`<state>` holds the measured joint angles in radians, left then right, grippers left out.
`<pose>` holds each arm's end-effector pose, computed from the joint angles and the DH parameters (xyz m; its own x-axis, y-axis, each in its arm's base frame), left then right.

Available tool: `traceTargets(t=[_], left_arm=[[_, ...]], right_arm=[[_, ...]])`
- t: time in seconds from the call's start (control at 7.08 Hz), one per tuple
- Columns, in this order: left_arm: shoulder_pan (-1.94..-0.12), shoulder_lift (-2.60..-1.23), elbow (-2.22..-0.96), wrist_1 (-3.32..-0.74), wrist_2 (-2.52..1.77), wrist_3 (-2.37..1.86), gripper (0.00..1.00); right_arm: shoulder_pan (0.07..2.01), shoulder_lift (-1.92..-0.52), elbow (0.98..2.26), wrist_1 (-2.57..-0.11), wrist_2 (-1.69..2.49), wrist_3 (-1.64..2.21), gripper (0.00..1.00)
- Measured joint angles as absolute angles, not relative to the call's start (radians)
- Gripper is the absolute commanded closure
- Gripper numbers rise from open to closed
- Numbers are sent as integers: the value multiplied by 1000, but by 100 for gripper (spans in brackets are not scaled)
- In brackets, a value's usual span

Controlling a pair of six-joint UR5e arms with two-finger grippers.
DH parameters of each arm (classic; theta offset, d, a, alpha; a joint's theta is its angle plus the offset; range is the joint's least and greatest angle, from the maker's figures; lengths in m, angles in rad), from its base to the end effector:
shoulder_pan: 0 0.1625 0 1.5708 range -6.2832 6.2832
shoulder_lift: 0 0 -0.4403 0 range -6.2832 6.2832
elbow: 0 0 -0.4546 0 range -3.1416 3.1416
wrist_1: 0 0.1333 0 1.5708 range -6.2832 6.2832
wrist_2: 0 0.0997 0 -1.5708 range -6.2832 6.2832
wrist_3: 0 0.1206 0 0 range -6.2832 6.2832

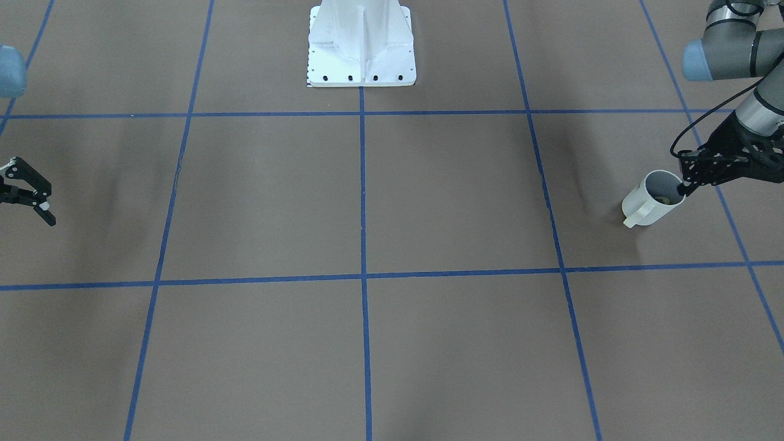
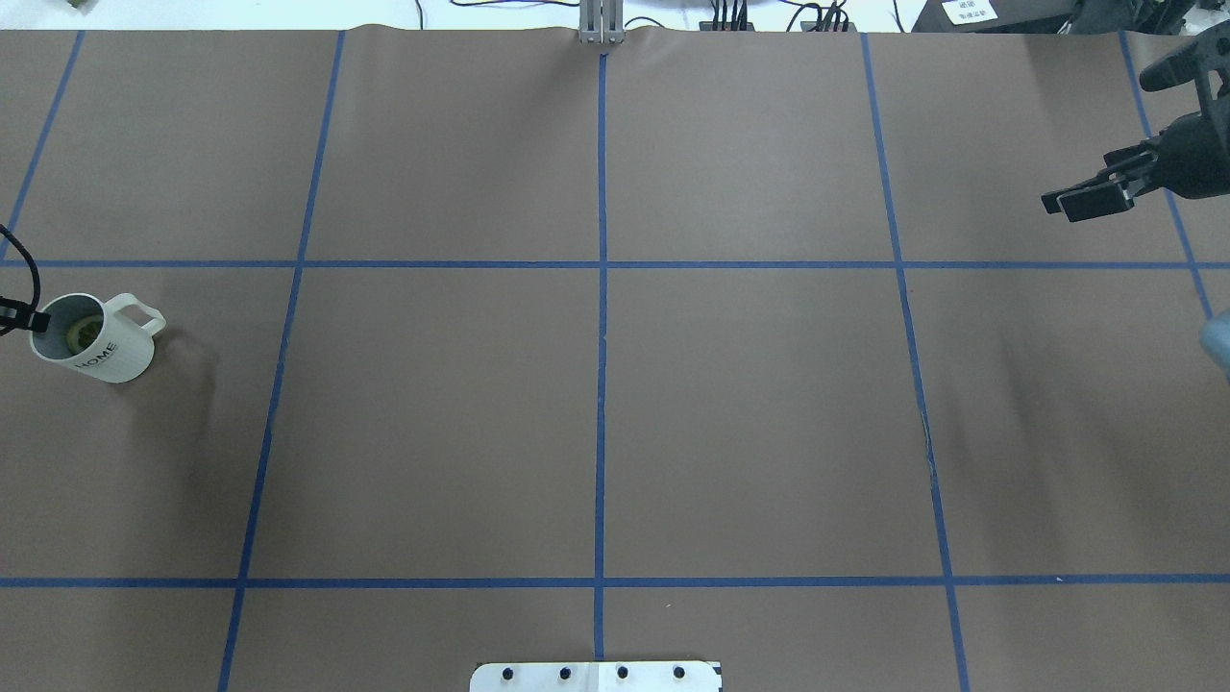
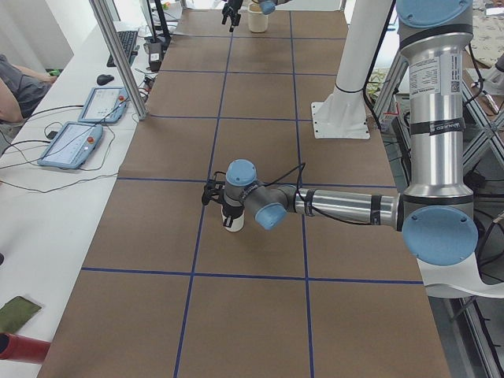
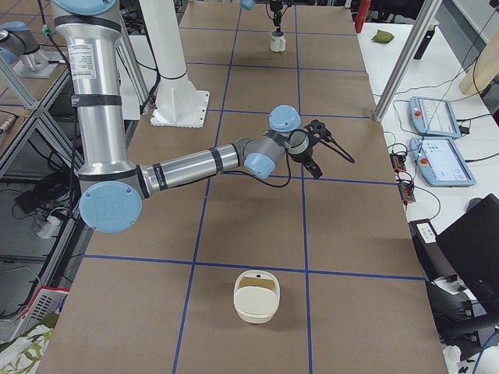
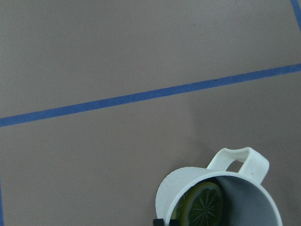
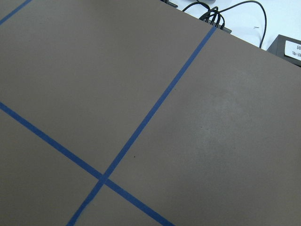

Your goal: Left arm hands cup to right arm to dump lemon

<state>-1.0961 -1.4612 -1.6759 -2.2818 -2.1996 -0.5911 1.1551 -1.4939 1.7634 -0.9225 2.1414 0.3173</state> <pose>0.1939 -0.5138 0.6117 0.6461 0.2119 -0.7332 0.0149 0.9570 0.2897 -0.1853 -0.5885 0.4629 0.6434 -0.5224 0.5596 0.0470 0.7566 0.6522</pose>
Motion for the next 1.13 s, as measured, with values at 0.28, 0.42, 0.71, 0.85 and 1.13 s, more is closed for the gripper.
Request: traceTargets(t=[0.28,0.42,0.71,0.85,1.13], left_arm=[[-1112,-1470,-1713,-2263,-2263,-594,100],[-1132,-1489,-1734,-2234,-2304,-601,100],[-1157,-1585,-1782,-2114,-2327,-714,100],[-1161,-1641,-1792,-2085,-2328,-829,100],[-1160,-1779,-1791,-2069,-2322,-1136,100]], right_arm=[[1155,-1486,1765,-885,2141,314,0],[1153,-1467,1761,-845,2142,312,4],[1140,-1416,1759,-801,2136,326,4],[1126,-1397,1761,-773,2110,342,2],[1068,-1348,1764,-713,1972,411,2]])
